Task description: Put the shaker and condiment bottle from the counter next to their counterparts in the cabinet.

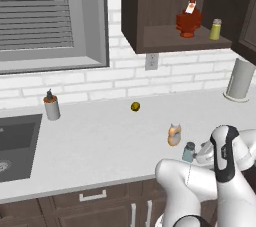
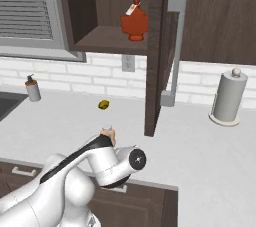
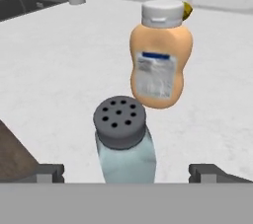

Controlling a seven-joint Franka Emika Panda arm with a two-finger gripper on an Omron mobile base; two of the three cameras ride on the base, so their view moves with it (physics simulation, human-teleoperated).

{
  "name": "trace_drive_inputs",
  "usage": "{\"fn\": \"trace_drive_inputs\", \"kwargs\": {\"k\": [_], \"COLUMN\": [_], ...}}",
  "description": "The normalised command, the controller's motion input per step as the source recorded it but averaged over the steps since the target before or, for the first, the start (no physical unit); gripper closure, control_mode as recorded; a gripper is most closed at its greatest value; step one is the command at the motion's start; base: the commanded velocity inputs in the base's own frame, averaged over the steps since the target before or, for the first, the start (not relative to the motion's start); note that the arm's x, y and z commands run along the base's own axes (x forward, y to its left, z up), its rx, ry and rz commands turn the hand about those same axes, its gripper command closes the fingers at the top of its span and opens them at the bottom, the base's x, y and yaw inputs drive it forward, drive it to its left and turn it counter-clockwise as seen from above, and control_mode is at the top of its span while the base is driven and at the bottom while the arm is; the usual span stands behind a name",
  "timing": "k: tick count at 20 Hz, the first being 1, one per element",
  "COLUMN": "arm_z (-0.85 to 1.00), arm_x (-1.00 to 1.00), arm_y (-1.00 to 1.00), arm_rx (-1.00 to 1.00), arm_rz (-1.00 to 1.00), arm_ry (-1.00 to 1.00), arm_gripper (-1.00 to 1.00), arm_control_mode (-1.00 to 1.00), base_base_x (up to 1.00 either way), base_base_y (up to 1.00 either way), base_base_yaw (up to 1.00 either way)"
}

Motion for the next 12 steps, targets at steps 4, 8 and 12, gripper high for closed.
{"fn": "trace_drive_inputs", "kwargs": {"k": [4, 8, 12], "arm_z": [-0.19, -0.16, -0.12], "arm_x": [0.02, 0.09, 0.23], "arm_y": [0.08, 0.0, 0.1], "arm_rx": [0.0, 0.0, 0.0], "arm_rz": [0.02, 0.02, 0.01], "arm_ry": [0.0, 0.0, 0.0], "arm_gripper": [-1.0, -1.0, -1.0], "arm_control_mode": [-1.0, -1.0, -1.0], "base_base_x": [0.0, 0.0, 0.0], "base_base_y": [0.0, 0.0, 0.0], "base_base_yaw": [0.0, 0.0, 0.0]}}
